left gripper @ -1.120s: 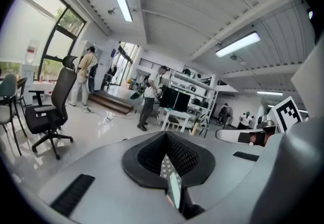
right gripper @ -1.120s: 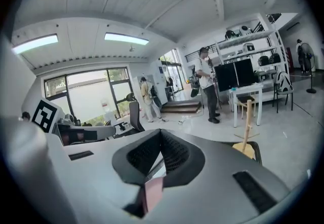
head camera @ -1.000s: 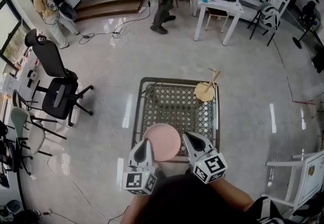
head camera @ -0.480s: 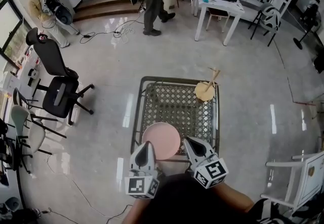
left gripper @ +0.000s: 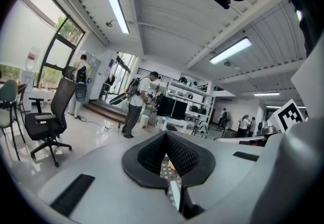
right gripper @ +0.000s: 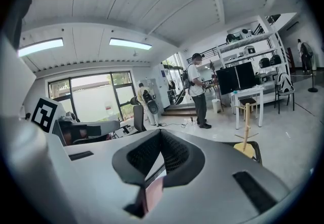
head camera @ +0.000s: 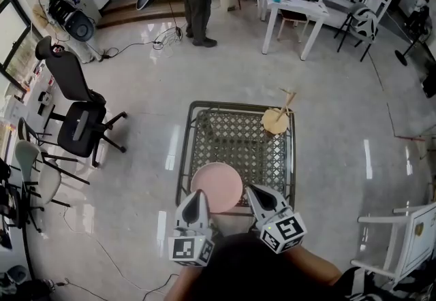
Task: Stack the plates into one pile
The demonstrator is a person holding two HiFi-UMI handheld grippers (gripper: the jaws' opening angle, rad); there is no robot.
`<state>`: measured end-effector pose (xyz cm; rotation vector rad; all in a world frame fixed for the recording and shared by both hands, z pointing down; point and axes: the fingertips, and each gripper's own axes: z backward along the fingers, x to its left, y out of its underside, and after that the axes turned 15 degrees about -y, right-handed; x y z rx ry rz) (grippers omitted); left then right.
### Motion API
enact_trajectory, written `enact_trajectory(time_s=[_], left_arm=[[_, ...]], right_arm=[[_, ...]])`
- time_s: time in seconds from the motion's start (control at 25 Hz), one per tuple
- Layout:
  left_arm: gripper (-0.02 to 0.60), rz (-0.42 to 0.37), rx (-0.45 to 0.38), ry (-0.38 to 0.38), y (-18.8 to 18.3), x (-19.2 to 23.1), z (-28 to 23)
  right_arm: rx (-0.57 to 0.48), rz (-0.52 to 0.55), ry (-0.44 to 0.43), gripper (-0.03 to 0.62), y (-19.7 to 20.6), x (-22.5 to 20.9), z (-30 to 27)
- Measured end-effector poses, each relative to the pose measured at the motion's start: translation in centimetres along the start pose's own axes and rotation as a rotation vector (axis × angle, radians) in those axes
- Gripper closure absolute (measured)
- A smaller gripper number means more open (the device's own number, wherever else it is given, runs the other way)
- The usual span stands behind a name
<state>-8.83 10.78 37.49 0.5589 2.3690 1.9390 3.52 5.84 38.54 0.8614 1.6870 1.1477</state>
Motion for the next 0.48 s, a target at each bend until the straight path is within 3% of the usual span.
enact_trajectory(time_s=[0.48], left_arm=[[0.568, 0.016, 0.008, 0.001, 0.45, 0.04, 0.65]], right_arm=[[0.0, 0.003, 0.008, 0.585, 0.45, 0.55, 0.43]])
